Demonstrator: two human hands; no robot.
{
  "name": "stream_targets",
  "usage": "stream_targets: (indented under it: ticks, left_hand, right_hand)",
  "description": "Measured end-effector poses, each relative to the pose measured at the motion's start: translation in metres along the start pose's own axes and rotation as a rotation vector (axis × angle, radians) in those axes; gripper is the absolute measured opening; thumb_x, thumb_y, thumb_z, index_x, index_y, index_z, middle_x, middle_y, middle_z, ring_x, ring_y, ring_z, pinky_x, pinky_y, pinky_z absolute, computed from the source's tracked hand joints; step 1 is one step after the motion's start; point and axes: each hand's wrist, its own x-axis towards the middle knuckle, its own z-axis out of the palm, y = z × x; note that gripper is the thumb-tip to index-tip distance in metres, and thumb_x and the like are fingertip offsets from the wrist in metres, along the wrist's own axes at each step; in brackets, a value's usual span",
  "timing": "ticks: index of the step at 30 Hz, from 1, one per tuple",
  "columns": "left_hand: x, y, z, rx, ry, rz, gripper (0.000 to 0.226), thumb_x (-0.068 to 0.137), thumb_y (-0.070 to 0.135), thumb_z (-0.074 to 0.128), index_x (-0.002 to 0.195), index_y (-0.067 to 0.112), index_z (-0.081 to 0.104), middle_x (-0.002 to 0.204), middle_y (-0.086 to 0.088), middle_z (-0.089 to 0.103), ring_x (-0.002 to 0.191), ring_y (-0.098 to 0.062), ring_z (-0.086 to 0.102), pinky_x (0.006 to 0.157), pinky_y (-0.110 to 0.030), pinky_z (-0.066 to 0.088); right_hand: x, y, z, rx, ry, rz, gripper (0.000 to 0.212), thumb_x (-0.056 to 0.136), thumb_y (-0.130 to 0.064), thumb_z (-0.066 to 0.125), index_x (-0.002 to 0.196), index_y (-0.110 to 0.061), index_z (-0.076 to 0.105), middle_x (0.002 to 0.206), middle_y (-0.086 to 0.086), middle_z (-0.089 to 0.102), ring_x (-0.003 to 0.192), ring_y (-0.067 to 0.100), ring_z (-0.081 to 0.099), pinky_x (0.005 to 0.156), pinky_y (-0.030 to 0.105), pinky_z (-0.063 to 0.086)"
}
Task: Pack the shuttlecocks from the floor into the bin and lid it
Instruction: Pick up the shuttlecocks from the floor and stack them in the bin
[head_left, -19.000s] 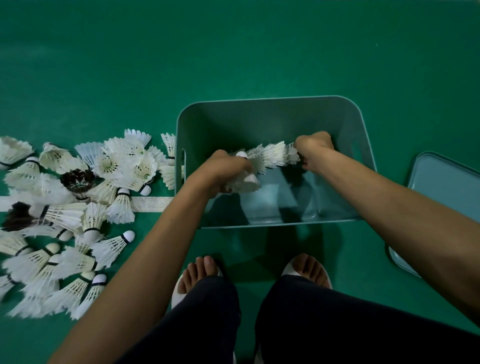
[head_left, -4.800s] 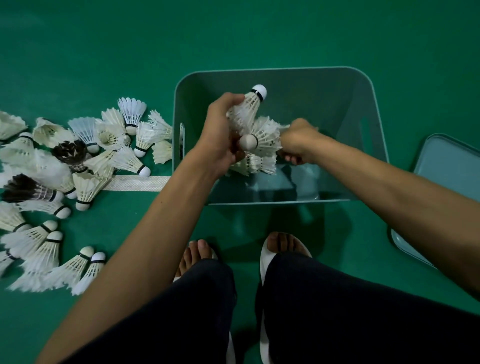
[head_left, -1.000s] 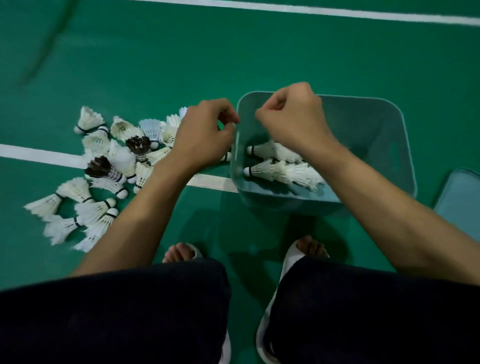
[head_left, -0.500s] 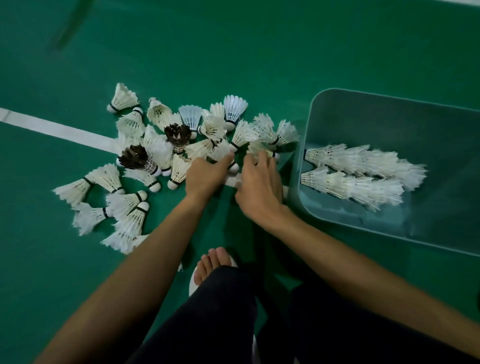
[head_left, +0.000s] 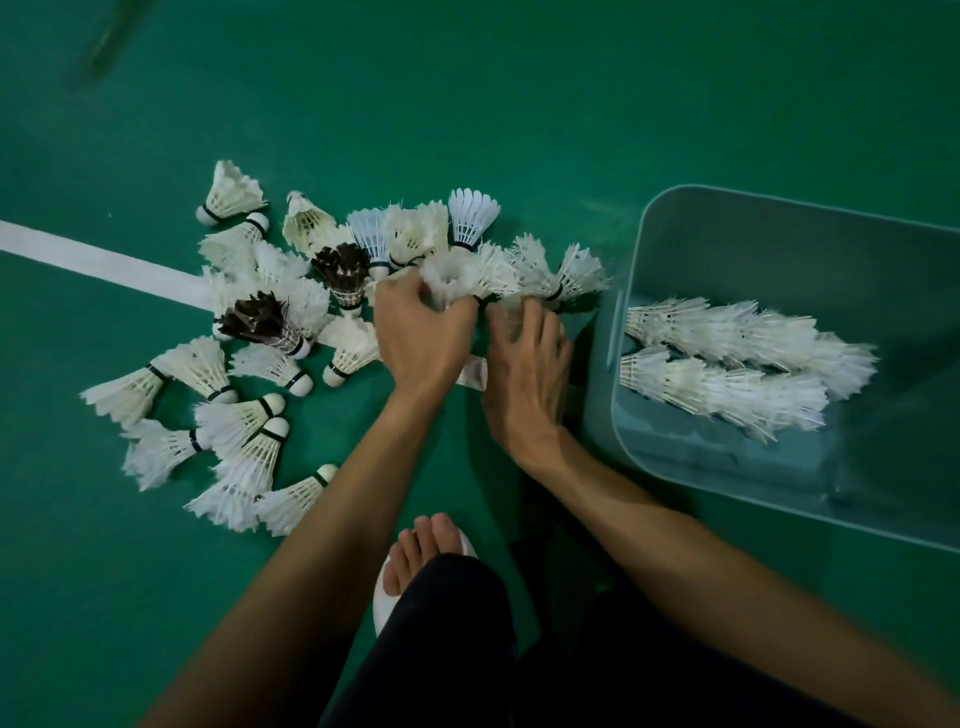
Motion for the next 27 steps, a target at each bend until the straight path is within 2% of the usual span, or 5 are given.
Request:
stream_targets:
  ticks: [6,12,19,24,27]
  left_hand:
    - [0.027,0.008,0.029,0.284,-0.381,0.105,0.029,0.058,0.035,0.069,0.073,0.01,0.068,0.082,-0.011,0.071,0.084,-0.031,0.061,0.072,-0.037,0.054]
    - [0.017,0.012,0.028,0.233,-0.386,0.008,0.055,0.07,0.023,0.089,0.121,0.008,0.073,0.118,-0.009,0.074,0.101,-0.022,0.07,0.091,-0.037,0.058]
    - [-0.018,0.022,-0.011,-0.023,-0.1,0.013,0.03,0.073,0.01,0.083,0.07,0.032,0.062,0.054,0.027,0.055,0.06,0.005,0.046,0.07,-0.024,0.044]
    - [-0.038,0.041,-0.04,-0.132,-0.069,0.101,0.036,0.076,0.006,0.082,0.07,0.035,0.061,0.057,0.035,0.06,0.062,0.014,0.058,0.069,-0.009,0.049]
    - [-0.049,0.057,-0.049,-0.18,-0.105,0.134,0.036,0.072,0.012,0.084,0.055,0.033,0.06,0.051,0.023,0.054,0.055,0.001,0.052,0.068,-0.026,0.05]
  right_hand:
    - [-0.016,0.001,-0.005,-0.048,0.042,0.069,0.02,0.093,-0.007,0.052,0.11,-0.011,0.063,0.108,0.012,0.056,0.097,0.032,0.052,0.077,0.041,0.035]
    - [-0.025,0.013,-0.009,-0.025,0.026,-0.035,0.021,0.089,0.001,0.055,0.105,0.001,0.068,0.109,0.013,0.058,0.1,0.033,0.052,0.082,0.044,0.046]
    - [-0.044,-0.002,-0.031,0.117,0.043,-0.101,0.041,0.066,0.011,0.073,0.106,0.004,0.065,0.11,0.018,0.058,0.094,0.034,0.054,0.068,0.042,0.047]
    - [-0.057,-0.011,-0.073,0.265,0.156,-0.32,0.01,0.078,0.018,0.065,0.081,0.009,0.064,0.099,0.021,0.058,0.088,0.035,0.054,0.057,0.035,0.043]
    - [-0.056,-0.009,-0.103,0.298,0.2,-0.362,0.01,0.078,0.019,0.061,0.078,0.009,0.065,0.104,0.023,0.059,0.092,0.036,0.054,0.061,0.036,0.046]
